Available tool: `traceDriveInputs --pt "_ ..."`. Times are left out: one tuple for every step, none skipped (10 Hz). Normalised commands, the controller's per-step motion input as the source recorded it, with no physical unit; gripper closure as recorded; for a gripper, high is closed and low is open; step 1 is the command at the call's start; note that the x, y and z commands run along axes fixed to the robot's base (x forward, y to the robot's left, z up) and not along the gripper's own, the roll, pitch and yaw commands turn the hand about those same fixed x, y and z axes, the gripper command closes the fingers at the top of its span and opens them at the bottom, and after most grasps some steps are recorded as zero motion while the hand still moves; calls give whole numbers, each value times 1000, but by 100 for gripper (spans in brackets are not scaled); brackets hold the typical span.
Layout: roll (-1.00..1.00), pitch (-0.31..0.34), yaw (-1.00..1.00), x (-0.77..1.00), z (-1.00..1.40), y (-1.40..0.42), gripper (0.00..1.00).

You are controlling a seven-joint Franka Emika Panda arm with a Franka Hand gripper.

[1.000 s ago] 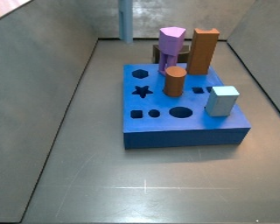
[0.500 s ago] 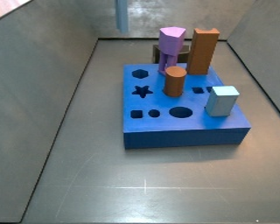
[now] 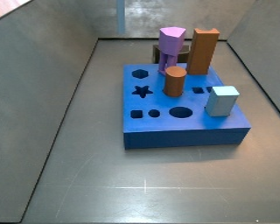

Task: Pick up the square-circle object. Move up. Rotate the square-circle object. Move to above the board. Insert the square-circle object.
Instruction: Rotate the square-circle object.

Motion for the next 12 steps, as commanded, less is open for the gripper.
traceDriveInputs --pt "-31 -22 -373 10 -26 12 100" --pt "-30 -21 -250 11 -24 12 100" --pt "-7 -4 -1000 0 0 -51 100" --pt "-7 -4 -1000 -1 1 -47 100" --pt "-8 -4 -1000 -2 2 -27 100" --pt "-9 -4 -1000 -3 2 -15 100" --pt "-10 -5 -1000 -4 1 -5 100" --pt "-10 -5 -1000 -4 1 -3 100" --pt "-12 -5 -1000 -4 1 0 100" --pt "-13 -6 -1000 -4 1 1 100" --pt "-15 -7 -1000 -4 1 3 100" --pt "-16 -7 -1000 -4 1 3 100"
